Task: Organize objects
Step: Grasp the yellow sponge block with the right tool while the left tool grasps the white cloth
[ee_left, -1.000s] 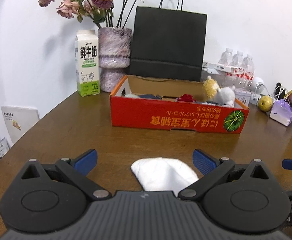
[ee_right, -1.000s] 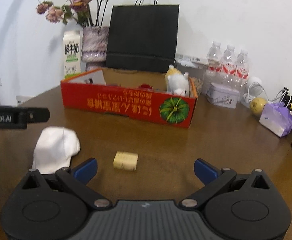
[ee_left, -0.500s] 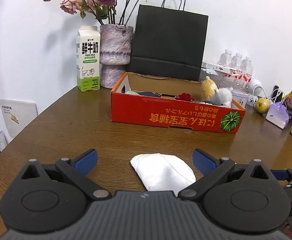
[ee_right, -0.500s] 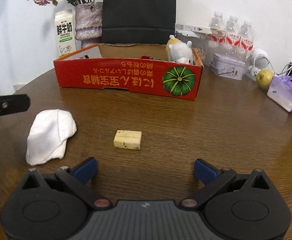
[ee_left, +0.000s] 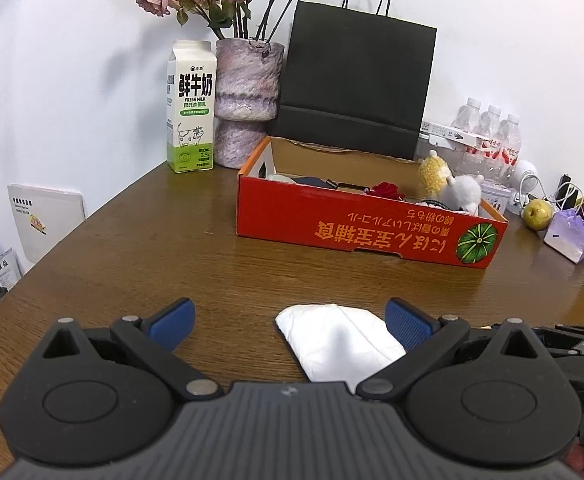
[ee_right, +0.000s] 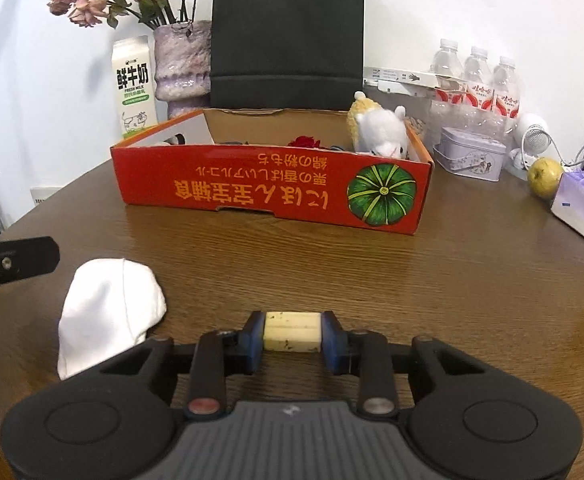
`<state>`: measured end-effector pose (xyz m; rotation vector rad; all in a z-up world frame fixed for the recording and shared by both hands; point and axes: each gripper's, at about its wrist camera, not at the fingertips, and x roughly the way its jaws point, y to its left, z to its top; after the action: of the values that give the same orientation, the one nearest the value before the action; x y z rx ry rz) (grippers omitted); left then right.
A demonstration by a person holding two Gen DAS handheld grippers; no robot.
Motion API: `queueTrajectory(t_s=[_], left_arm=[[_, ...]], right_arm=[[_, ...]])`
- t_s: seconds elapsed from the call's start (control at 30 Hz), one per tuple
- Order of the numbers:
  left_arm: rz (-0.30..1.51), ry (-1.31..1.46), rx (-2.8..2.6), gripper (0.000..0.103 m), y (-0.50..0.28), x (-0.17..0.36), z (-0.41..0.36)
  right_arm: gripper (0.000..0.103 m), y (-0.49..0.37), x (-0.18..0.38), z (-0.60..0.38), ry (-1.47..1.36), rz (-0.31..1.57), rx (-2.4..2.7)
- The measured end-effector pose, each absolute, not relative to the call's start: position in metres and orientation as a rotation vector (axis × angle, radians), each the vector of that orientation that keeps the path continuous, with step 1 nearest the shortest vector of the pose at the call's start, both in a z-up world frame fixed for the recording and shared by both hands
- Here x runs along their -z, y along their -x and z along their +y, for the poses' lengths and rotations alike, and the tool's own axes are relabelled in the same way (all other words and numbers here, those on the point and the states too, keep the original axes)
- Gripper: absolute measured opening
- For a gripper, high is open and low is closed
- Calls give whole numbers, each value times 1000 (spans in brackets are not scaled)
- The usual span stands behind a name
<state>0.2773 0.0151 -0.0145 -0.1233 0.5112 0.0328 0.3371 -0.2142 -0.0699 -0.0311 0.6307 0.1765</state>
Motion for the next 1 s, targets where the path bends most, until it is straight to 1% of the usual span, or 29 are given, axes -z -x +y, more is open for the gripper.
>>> queueTrajectory(t_s=[0.37, 0.67, 1.0], left_arm=[[533, 118, -26, 103, -281, 18, 13], [573, 104, 18, 103, -286, 25, 4], [665, 139, 56, 103, -304, 31, -18]], right_arm=[[29, -314, 59, -231, 55, 486, -99], [29, -297, 56, -250, 75, 456, -97], [29, -297, 56, -269, 54, 461, -99]])
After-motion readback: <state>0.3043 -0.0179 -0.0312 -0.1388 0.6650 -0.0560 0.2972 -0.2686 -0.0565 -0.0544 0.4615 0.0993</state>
